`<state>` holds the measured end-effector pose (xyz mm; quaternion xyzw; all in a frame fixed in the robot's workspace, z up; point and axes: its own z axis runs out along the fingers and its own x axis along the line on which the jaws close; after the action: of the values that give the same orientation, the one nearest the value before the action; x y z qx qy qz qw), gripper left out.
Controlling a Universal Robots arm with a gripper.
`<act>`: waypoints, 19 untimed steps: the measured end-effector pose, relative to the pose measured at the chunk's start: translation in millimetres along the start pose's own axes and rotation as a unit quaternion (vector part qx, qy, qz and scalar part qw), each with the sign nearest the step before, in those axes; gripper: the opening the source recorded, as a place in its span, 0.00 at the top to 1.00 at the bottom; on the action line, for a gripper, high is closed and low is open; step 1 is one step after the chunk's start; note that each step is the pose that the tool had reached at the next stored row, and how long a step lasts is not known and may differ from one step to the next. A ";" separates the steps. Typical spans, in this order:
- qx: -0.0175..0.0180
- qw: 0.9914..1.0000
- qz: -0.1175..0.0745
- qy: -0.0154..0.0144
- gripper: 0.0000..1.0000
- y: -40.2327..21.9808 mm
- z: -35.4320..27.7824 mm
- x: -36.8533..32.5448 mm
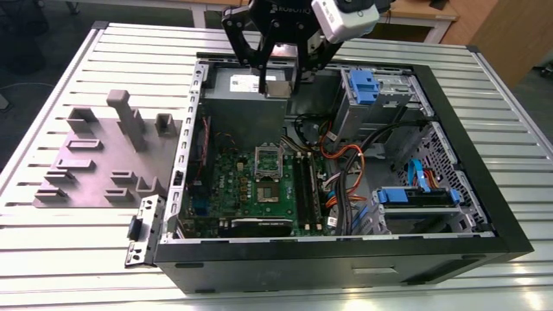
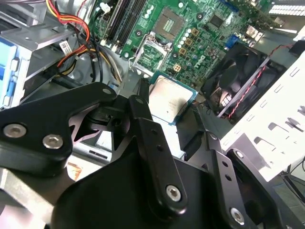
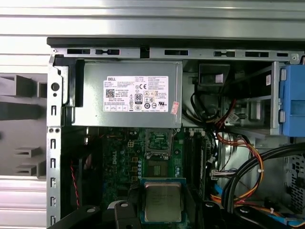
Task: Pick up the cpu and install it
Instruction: 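Place the cpu into insertion slot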
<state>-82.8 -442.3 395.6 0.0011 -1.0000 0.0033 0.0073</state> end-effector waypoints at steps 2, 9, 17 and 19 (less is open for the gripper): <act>0.000 1.000 0.000 0.000 0.53 -0.8 2.4 0.1; 0.000 1.000 0.004 0.000 0.53 -0.8 7.1 0.0; 0.000 1.000 0.004 0.000 0.53 -0.8 10.5 1.6; 0.000 1.000 0.004 0.000 0.53 -0.9 11.8 2.0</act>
<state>-84.9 -443.3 383.8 -0.0030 -1.0000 0.0033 0.0074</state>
